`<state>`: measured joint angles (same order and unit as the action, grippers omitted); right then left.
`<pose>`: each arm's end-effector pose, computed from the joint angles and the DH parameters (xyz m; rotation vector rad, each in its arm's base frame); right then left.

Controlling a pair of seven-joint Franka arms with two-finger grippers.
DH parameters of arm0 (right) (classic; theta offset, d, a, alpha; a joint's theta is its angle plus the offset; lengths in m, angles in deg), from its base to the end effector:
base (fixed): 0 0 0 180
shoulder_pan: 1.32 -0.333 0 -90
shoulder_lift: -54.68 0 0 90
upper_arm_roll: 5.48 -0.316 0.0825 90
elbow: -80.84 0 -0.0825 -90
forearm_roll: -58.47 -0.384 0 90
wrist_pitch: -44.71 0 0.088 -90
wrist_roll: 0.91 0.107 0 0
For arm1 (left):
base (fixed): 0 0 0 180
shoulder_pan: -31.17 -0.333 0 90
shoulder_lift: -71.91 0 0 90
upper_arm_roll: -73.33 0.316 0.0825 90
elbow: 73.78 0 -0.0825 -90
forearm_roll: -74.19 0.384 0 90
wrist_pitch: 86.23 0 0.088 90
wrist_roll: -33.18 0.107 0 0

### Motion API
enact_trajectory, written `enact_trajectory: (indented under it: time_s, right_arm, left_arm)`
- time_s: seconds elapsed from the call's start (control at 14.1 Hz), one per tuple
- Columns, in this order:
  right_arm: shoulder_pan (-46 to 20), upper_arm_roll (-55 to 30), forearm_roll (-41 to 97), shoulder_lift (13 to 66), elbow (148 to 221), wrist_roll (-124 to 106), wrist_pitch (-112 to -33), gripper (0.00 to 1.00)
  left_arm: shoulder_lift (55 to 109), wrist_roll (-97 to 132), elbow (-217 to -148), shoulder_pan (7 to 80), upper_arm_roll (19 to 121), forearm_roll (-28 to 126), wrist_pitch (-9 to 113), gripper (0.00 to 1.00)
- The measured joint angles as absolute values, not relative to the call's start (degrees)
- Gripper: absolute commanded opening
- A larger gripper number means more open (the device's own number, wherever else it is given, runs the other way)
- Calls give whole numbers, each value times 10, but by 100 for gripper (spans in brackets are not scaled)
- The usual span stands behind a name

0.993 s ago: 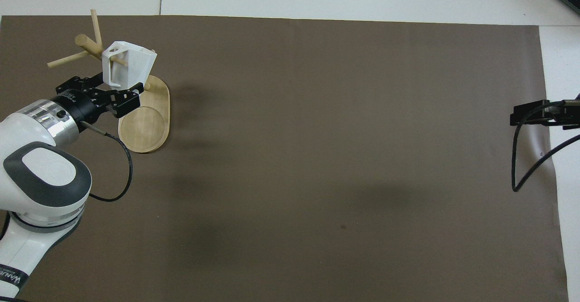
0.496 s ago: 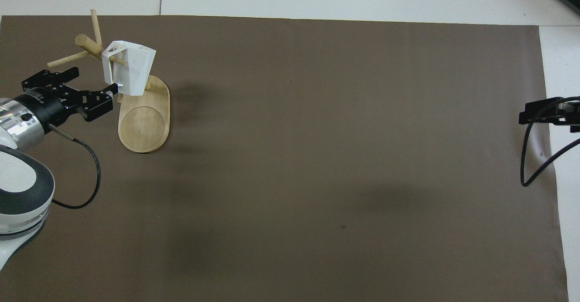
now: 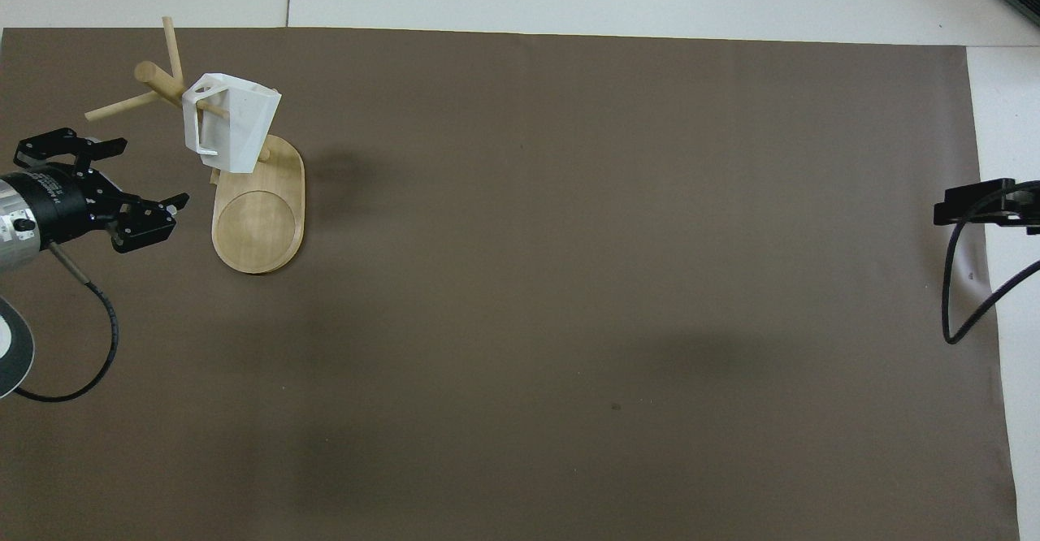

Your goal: Hang cup on rack

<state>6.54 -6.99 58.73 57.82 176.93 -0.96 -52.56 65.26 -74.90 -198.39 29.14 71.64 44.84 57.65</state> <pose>0.5452 -0.0607 0.6156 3.1245 -0.1713 0.1173 0.5486 0.0068 0.4906 1.1143 2.3023 -0.0673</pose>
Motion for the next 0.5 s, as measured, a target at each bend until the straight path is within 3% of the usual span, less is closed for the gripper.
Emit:
enact_trajectory:
  time_s: [0.5]
  right_arm:
    - [65, -70, 587, 578, 1769, -15, -526, 100]
  left_arm:
    - [650, -501, -1951, 291, 716, 579, 434, 100]
